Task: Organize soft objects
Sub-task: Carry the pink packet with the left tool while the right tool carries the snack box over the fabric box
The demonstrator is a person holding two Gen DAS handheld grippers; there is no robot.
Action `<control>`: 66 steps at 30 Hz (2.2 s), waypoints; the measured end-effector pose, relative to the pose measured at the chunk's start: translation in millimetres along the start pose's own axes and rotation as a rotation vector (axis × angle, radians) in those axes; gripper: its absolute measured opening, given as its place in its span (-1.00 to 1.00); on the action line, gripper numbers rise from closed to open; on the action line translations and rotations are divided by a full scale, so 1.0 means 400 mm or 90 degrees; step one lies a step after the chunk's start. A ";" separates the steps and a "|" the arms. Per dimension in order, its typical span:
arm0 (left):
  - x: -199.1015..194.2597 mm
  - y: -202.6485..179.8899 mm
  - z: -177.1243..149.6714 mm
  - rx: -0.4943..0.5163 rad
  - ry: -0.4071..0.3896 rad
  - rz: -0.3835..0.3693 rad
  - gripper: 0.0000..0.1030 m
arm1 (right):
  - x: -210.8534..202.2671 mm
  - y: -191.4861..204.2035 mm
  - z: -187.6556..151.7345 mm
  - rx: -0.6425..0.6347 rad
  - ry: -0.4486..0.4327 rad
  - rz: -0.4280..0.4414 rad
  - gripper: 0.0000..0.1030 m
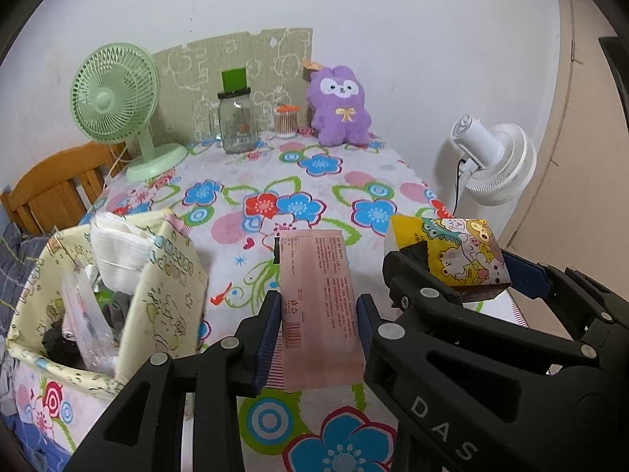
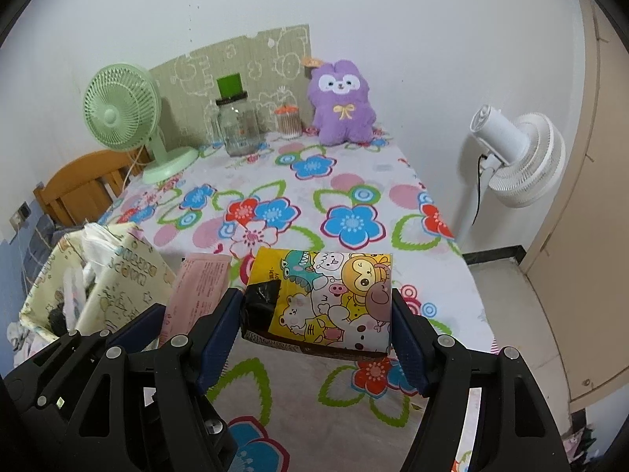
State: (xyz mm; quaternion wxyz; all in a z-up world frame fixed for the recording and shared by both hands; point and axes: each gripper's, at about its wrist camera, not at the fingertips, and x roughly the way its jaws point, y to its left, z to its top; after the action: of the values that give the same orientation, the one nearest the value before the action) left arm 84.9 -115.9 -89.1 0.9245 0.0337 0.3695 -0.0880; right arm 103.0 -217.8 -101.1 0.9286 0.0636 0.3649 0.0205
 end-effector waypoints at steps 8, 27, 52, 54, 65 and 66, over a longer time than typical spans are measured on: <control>-0.065 0.005 0.021 0.004 -0.031 -0.003 -0.23 | -0.069 0.018 0.022 -0.002 -0.034 0.001 0.44; -0.178 0.055 0.060 0.017 -0.085 -0.022 -0.23 | -0.183 0.083 0.062 -0.007 -0.092 -0.004 0.44; -0.190 0.218 0.074 0.005 -0.095 -0.007 -0.23 | -0.160 0.249 0.088 -0.025 -0.089 0.033 0.44; -0.187 0.232 0.076 0.002 -0.093 -0.005 -0.22 | -0.153 0.263 0.091 -0.028 -0.087 0.036 0.44; -0.168 0.320 0.069 -0.019 -0.087 0.015 -0.22 | -0.103 0.351 0.104 -0.049 -0.076 0.062 0.44; -0.165 0.326 0.069 -0.020 -0.086 0.016 -0.22 | -0.099 0.357 0.104 -0.051 -0.075 0.064 0.44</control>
State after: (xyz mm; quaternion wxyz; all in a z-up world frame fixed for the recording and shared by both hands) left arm 81.1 17.7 -24.0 0.9489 0.0175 0.3068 -0.0724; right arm 103.6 -83.8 -25.2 0.9480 0.0456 0.3051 0.0779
